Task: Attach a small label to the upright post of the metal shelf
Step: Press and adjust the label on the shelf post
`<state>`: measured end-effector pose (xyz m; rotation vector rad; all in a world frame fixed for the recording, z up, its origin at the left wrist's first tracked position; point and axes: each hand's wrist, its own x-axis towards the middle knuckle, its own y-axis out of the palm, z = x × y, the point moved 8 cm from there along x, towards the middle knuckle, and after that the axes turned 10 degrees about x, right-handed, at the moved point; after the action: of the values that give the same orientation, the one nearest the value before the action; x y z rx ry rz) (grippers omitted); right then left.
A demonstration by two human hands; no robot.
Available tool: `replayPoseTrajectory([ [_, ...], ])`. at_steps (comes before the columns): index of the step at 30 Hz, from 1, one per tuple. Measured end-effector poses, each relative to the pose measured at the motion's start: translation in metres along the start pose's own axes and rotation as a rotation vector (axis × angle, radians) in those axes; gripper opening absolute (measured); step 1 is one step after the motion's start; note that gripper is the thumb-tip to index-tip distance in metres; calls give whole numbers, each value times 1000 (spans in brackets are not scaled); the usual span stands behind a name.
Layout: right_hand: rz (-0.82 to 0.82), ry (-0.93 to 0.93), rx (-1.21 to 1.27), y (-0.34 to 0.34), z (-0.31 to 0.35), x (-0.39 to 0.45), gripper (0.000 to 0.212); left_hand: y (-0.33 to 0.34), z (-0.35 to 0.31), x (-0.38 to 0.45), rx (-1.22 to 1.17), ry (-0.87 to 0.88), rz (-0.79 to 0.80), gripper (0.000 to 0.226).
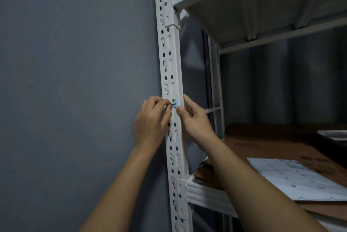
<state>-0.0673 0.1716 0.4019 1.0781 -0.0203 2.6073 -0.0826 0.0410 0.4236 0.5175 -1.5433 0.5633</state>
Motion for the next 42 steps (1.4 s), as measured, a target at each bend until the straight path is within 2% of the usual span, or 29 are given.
replayPoseTrajectory([
  [12,-7,15,32,1,-2,0,44,-2,3,-5,-42,-22,0,29],
  [18,-13,-2,7,1,-2,1,42,-18,6,3,-259,-157,-67,22],
  [23,-24,23,-17,-2,1,0,45,-3,11,0,-396,-301,111,7],
  [29,-59,14,-84,1,0,-4,45,-1,16,-8,-306,-354,197,12],
  [32,-62,11,-56,2,2,-6,43,0,16,-6,-288,-376,190,14],
  [42,-96,-10,-31,2,-2,-5,43,0,10,-10,-236,-298,160,16],
])
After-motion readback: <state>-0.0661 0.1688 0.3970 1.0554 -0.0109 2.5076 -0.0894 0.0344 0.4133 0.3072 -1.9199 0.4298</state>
